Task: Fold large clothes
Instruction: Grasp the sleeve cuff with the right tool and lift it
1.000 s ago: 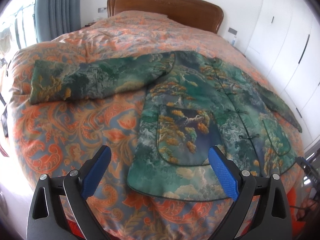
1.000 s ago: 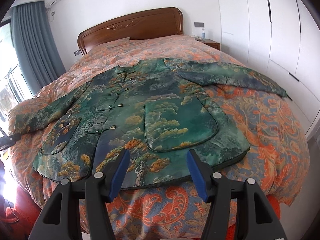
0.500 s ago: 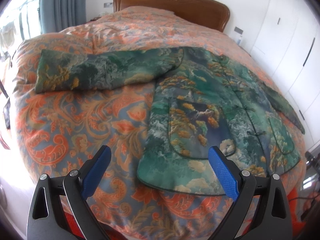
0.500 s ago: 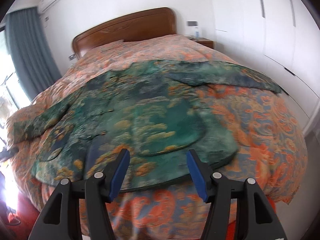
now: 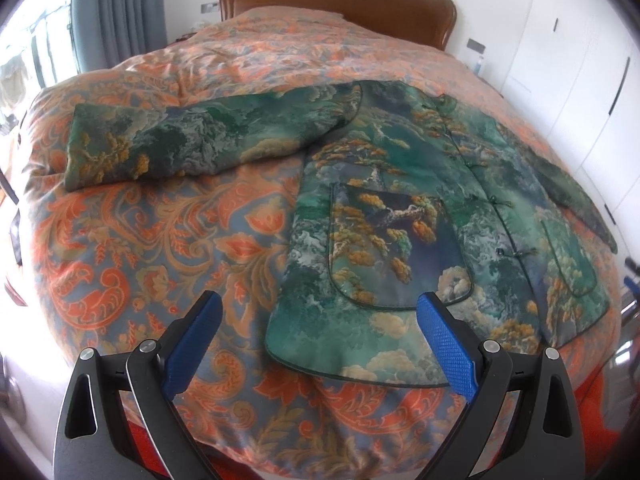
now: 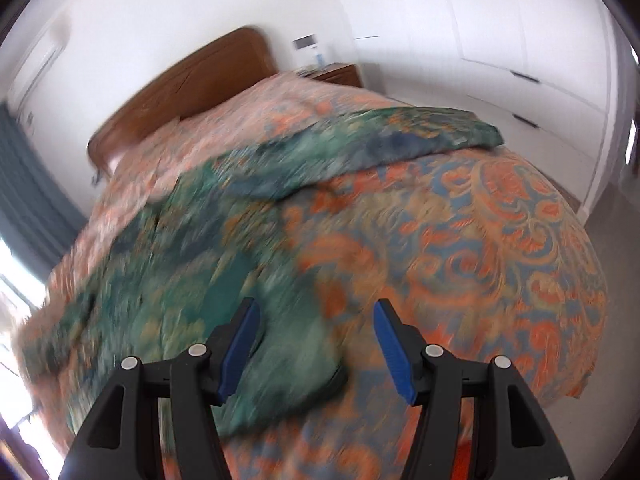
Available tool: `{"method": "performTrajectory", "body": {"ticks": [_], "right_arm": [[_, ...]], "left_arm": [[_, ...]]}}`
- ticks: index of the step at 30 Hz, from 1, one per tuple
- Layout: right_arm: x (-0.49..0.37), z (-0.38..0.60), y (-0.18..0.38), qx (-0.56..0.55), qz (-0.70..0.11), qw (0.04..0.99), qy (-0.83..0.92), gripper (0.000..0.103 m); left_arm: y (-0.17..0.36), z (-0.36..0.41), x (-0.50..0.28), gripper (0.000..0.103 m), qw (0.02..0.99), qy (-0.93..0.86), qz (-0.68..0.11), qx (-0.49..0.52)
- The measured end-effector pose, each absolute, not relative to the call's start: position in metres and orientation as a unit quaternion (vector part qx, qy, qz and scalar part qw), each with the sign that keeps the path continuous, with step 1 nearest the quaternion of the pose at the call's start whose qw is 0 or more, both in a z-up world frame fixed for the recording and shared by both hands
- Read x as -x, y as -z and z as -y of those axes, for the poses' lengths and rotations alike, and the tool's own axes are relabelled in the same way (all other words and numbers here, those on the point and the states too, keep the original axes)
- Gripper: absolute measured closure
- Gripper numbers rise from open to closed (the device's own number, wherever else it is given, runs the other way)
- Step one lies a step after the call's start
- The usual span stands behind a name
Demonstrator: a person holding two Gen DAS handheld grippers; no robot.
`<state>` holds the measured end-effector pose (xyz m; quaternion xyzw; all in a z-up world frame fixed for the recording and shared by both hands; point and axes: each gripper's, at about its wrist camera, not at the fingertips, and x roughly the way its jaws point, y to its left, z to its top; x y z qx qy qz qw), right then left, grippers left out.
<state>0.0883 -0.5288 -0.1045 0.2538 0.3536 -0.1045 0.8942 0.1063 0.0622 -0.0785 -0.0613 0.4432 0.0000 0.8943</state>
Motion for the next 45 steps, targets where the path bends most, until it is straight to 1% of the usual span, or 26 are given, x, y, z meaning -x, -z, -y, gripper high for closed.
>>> {"method": "performTrajectory", "body": {"ticks": [2, 5, 9, 14, 18, 27, 34, 45], "right_arm": [[-0.101, 0.565, 0.106, -0.296, -0.335, 0.887, 0.116, 0.043], [-0.123, 0.610, 0.115, -0.345, -0.330, 0.867, 0.140, 0.043], [-0.138, 0.636, 0.125, -0.395, -0.322, 0.848, 0.148, 0.043], [-0.144, 0.626, 0.127, -0.381, -0.331, 0.852, 0.140, 0.043], [-0.141, 0.614, 0.132, -0.380, -0.342, 0.850, 0.128, 0.043], [-0.139, 0.596, 0.139, -0.378, -0.357, 0.846, 0.121, 0.043], [-0.138, 0.590, 0.134, -0.376, -0.355, 0.848, 0.113, 0.043], [-0.136, 0.620, 0.120, -0.372, -0.339, 0.853, 0.140, 0.043]], "left_arm": [[0.079, -0.062, -0.107, 0.005, 0.893, -0.002, -0.445, 0.066], [0.080, -0.057, -0.109, 0.005, 0.889, -0.005, -0.452, 0.068], [0.077, -0.044, -0.107, 0.005, 0.893, 0.000, -0.447, 0.054], [0.085, -0.036, -0.109, 0.005, 0.889, 0.010, -0.456, 0.039], [0.090, -0.039, -0.110, 0.005, 0.886, 0.015, -0.461, 0.049], [0.089, -0.051, -0.105, 0.005, 0.888, 0.003, -0.456, 0.065], [0.080, -0.050, -0.102, 0.005, 0.894, 0.008, -0.443, 0.064], [0.076, -0.048, -0.099, 0.005, 0.899, 0.007, -0.434, 0.063]]}}
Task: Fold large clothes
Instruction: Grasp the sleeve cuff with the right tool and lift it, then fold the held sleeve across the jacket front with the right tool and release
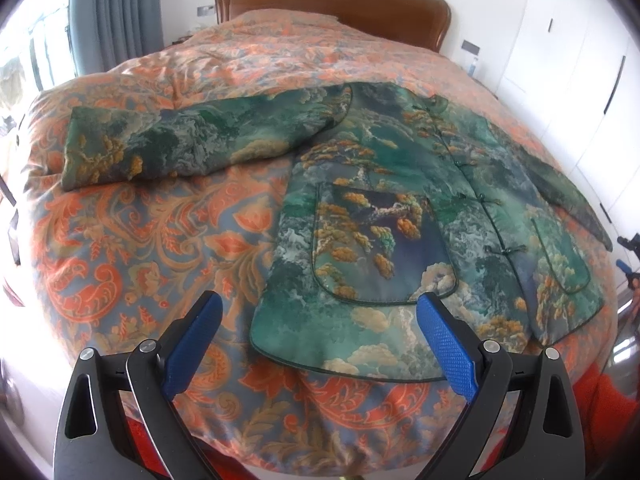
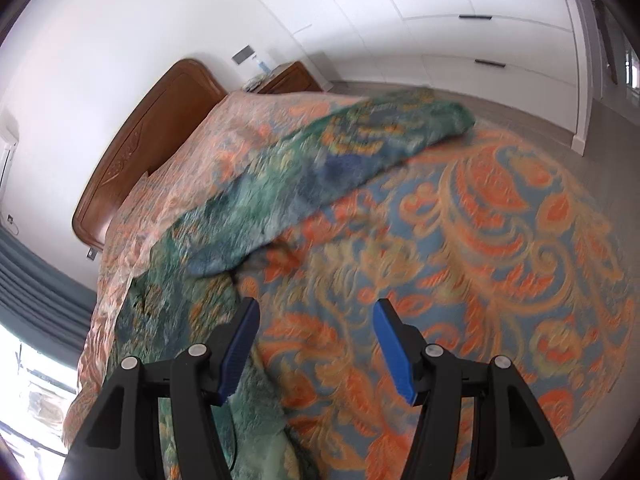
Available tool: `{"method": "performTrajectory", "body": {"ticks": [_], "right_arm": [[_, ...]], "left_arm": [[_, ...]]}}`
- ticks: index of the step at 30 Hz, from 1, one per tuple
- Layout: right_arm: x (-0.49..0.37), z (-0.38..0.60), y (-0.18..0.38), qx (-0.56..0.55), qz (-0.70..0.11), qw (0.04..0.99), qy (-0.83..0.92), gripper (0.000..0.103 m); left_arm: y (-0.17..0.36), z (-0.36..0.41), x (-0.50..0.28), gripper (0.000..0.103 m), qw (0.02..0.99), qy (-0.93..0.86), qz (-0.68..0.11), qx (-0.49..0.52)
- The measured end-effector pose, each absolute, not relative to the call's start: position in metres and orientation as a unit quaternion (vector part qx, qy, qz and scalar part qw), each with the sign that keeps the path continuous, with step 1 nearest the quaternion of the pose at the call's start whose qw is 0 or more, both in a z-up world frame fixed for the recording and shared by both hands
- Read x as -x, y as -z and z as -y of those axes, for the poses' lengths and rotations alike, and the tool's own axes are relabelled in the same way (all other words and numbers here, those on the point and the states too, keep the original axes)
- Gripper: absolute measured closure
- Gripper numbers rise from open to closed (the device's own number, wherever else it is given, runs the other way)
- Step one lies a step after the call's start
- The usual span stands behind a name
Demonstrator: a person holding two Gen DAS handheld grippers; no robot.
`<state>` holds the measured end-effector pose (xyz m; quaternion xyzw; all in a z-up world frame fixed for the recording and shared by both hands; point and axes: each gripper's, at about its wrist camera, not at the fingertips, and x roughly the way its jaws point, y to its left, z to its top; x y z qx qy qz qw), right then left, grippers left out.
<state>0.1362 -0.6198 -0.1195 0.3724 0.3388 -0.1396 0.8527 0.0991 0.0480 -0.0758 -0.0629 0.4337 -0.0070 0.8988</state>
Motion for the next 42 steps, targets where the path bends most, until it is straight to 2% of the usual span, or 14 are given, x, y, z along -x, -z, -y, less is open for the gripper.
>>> {"method": "performTrajectory", "body": {"ticks": [8, 16, 23, 24, 25, 26, 27, 34, 38, 42], "right_arm": [[-0.133, 0.697, 0.111, -0.458, -0.286, 0.824, 0.170, 0.043], [-0.180, 0.747, 0.173, -0.581, -0.285, 0.748, 0.144, 0.043], [-0.212, 0.769, 0.195, -0.579, -0.225, 0.754, 0.216, 0.043], [-0.214, 0.770, 0.195, -0.576, -0.221, 0.755, 0.224, 0.047], [-0.217, 0.769, 0.191, -0.563, -0.221, 0.761, 0.234, 0.062], [-0.222, 0.768, 0.185, -0.544, -0.227, 0.771, 0.243, 0.074], [-0.224, 0.766, 0.176, -0.524, -0.230, 0.780, 0.252, 0.089], [-0.259, 0.697, 0.038, -0.379, -0.184, 0.890, 0.173, 0.091], [-0.298, 0.584, -0.050, -0.248, -0.171, 0.952, 0.061, 0.091], [-0.340, 0.479, -0.077, -0.164, -0.198, 0.966, 0.000, 0.091]], "left_arm": [[0.076, -0.045, -0.105, 0.005, 0.895, 0.007, -0.441, 0.064], [0.073, -0.022, -0.108, 0.005, 0.894, 0.016, -0.447, 0.032], [0.070, -0.024, -0.109, 0.005, 0.893, -0.001, -0.449, 0.028], [0.072, -0.026, -0.110, 0.005, 0.892, -0.002, -0.450, 0.032], [0.074, -0.026, -0.111, 0.005, 0.892, -0.002, -0.452, 0.034], [0.076, -0.027, -0.112, 0.005, 0.890, -0.001, -0.454, 0.037], [0.079, -0.027, -0.114, 0.005, 0.889, 0.001, -0.457, 0.039], [0.090, -0.019, -0.118, 0.005, 0.884, 0.029, -0.464, 0.048], [0.086, -0.019, -0.112, 0.005, 0.890, 0.037, -0.452, 0.049], [0.085, -0.032, -0.106, 0.005, 0.891, 0.036, -0.448, 0.069]]}}
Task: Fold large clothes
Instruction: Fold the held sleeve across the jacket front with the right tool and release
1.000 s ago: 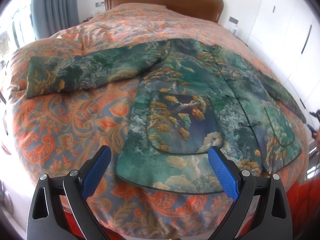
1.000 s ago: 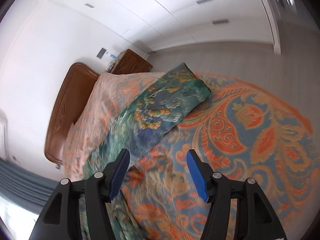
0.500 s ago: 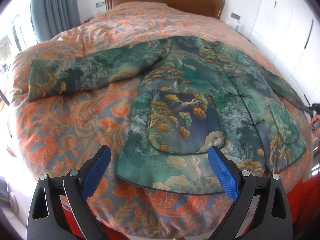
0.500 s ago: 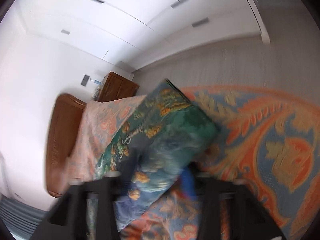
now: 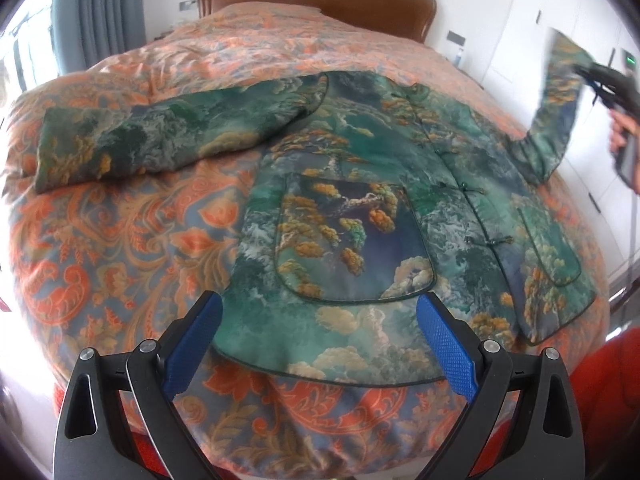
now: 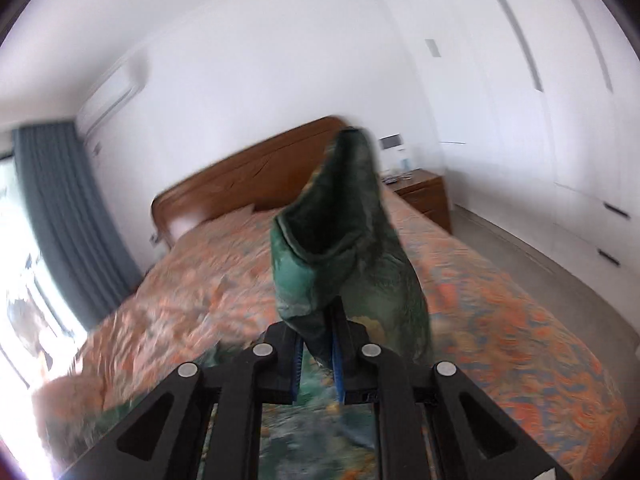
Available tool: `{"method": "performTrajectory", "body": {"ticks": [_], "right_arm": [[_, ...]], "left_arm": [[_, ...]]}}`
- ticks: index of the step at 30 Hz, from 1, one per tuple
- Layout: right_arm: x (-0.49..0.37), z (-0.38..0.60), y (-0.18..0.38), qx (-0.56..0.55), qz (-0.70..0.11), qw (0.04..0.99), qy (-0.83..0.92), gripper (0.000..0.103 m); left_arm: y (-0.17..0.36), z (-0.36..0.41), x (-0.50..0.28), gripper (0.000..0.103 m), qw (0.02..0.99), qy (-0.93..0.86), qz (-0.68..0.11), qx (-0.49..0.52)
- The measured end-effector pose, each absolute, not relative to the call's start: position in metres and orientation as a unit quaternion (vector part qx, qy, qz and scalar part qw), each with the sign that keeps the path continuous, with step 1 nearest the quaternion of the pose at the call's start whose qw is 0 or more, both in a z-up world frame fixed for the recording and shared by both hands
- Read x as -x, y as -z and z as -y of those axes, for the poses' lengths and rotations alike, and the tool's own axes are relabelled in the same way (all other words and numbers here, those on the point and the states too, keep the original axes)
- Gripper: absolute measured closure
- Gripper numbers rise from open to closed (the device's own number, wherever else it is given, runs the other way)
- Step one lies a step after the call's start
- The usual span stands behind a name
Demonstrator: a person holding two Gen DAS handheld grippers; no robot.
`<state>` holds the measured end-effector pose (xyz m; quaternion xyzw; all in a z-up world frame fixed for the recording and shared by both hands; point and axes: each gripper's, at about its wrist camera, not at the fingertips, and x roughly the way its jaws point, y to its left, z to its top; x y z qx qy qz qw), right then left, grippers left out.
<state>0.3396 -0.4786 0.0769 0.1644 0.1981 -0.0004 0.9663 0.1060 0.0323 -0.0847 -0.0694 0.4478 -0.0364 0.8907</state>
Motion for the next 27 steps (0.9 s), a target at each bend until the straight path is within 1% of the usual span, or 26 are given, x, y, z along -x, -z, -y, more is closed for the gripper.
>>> {"method": "performTrajectory", "body": {"ticks": [4, 9, 11, 12, 13, 14, 15, 16, 18, 20, 24, 27], "right_arm": [[-0.384, 0.374, -0.049, -0.098, -0.243, 0.964, -0.041, 0.091], [-0.399, 0.275, 0.028, -0.027, -0.316, 0.946, -0.067, 0.091], [-0.397, 0.247, 0.061, -0.004, -0.347, 0.935, -0.071, 0.086], [-0.403, 0.235, 0.080, 0.006, -0.370, 0.926, -0.074, 0.077], [-0.409, 0.223, 0.095, 0.008, -0.392, 0.916, -0.084, 0.058], [-0.414, 0.217, 0.111, 0.002, -0.425, 0.899, -0.103, 0.049], [-0.419, 0.214, 0.125, -0.016, -0.457, 0.881, -0.124, 0.046], [-0.420, 0.216, 0.131, -0.034, -0.472, 0.870, -0.137, 0.046], [-0.410, 0.222, 0.131, -0.063, -0.472, 0.866, -0.153, 0.045], [-0.393, 0.231, 0.117, -0.059, -0.457, 0.871, -0.170, 0.044], [-0.375, 0.254, 0.083, -0.015, -0.411, 0.899, -0.147, 0.036], [-0.374, 0.288, 0.075, 0.023, -0.392, 0.916, -0.081, 0.035]], "left_arm": [[0.086, -0.049, -0.100, 0.005, 0.891, 0.022, -0.446, 0.085], [0.089, -0.068, -0.097, 0.005, 0.889, 0.003, -0.445, 0.108], [0.092, -0.072, -0.098, 0.005, 0.886, -0.001, -0.448, 0.116], [0.094, -0.072, -0.099, 0.005, 0.885, -0.001, -0.451, 0.118], [0.095, -0.072, -0.099, 0.005, 0.884, -0.001, -0.453, 0.118], [0.095, -0.071, -0.099, 0.005, 0.883, -0.001, -0.454, 0.117], [0.095, -0.069, -0.099, 0.005, 0.884, 0.001, -0.453, 0.113], [0.095, -0.068, -0.099, 0.005, 0.885, 0.002, -0.452, 0.110], [0.095, -0.065, -0.099, 0.005, 0.888, 0.001, -0.449, 0.101], [0.097, -0.063, -0.101, 0.005, 0.886, 0.004, -0.454, 0.100], [0.099, -0.057, -0.102, 0.005, 0.885, 0.017, -0.455, 0.101], [0.097, -0.052, -0.098, 0.005, 0.888, 0.023, -0.450, 0.091]]}}
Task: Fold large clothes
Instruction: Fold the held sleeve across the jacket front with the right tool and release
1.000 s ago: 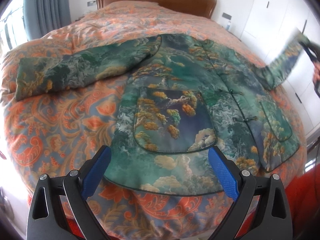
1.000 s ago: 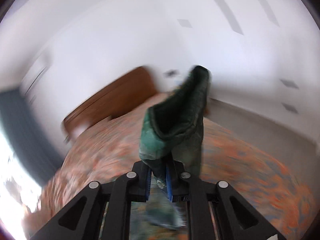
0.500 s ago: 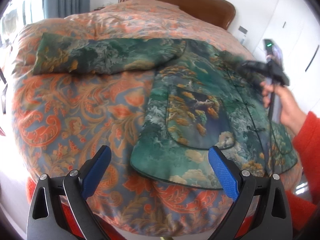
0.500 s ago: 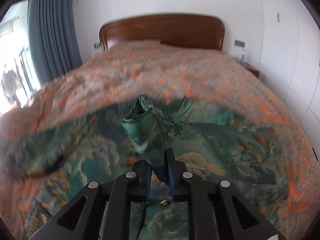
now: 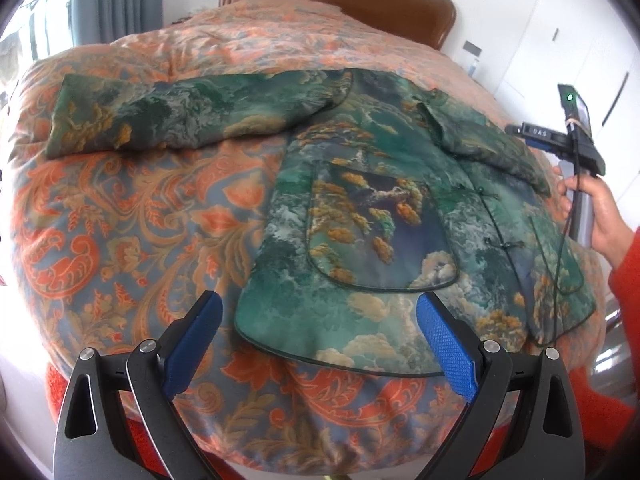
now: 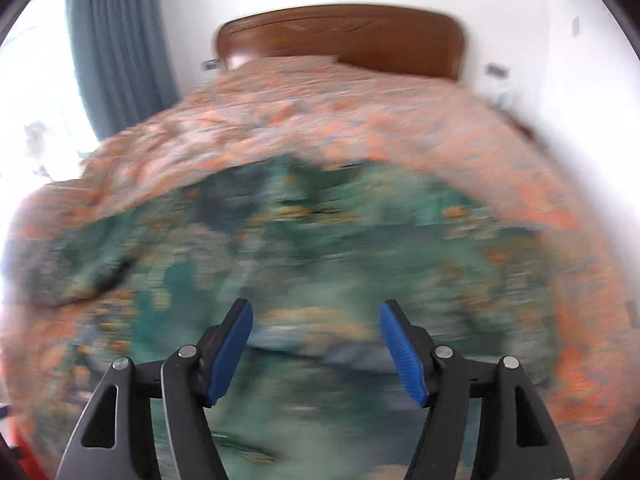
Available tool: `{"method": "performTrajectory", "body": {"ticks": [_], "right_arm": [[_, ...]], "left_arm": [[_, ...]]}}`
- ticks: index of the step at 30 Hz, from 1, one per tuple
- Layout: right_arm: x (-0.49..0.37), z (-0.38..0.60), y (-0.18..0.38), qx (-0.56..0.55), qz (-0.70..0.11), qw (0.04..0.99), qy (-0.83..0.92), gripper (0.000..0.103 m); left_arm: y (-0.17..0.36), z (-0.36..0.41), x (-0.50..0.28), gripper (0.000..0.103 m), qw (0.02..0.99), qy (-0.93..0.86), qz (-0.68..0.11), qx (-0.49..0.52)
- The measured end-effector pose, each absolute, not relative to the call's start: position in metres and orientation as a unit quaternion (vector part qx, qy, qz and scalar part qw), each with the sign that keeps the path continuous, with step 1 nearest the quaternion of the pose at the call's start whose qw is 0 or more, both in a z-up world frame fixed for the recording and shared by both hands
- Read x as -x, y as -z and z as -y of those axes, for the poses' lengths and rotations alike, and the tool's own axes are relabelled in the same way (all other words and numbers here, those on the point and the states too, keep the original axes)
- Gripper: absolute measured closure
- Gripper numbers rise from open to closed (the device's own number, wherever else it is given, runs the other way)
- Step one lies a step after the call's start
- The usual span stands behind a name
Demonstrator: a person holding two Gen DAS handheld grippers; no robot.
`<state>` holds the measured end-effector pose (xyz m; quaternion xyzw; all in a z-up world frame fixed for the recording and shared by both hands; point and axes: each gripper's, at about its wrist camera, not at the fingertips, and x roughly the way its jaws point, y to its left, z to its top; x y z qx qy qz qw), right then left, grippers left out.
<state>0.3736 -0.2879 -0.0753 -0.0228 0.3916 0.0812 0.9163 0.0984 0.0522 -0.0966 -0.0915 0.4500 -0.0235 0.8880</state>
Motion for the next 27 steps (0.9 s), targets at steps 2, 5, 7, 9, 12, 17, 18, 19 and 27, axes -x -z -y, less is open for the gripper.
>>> {"method": "performTrajectory", "body": {"ticks": [2, 5, 7, 9, 12, 17, 18, 19, 27], "right_arm": [[-0.381, 0.313, 0.085, 0.020, -0.402, 0.915, -0.035, 0.035], [-0.388, 0.344, 0.103, -0.010, -0.415, 0.910, 0.018, 0.035], [-0.391, 0.365, 0.123, -0.057, -0.437, 0.897, 0.041, 0.035], [-0.394, 0.373, 0.140, -0.074, -0.455, 0.886, 0.045, 0.035], [-0.395, 0.369, 0.149, -0.064, -0.464, 0.883, 0.044, 0.035], [-0.392, 0.369, 0.123, -0.050, -0.438, 0.897, 0.034, 0.035], [-0.392, 0.373, 0.117, -0.046, -0.431, 0.900, 0.039, 0.035], [-0.394, 0.378, 0.111, -0.042, -0.426, 0.903, 0.046, 0.035], [-0.417, 0.444, 0.111, -0.057, -0.440, 0.887, 0.129, 0.035]], "left_arm": [[0.095, -0.050, -0.097, 0.005, 0.890, 0.024, -0.448, 0.083], [0.092, -0.049, -0.094, 0.005, 0.894, 0.020, -0.442, 0.073], [0.092, -0.049, -0.094, 0.005, 0.893, 0.020, -0.443, 0.072], [0.093, -0.049, -0.094, 0.005, 0.892, 0.020, -0.445, 0.073], [0.094, -0.048, -0.095, 0.005, 0.891, 0.019, -0.447, 0.072], [0.097, -0.046, -0.096, 0.005, 0.891, 0.021, -0.449, 0.070], [0.097, -0.046, -0.097, 0.005, 0.890, 0.021, -0.450, 0.070], [0.097, -0.046, -0.097, 0.005, 0.890, 0.021, -0.450, 0.070], [0.100, -0.049, -0.099, 0.005, 0.888, 0.015, -0.454, 0.071]]}}
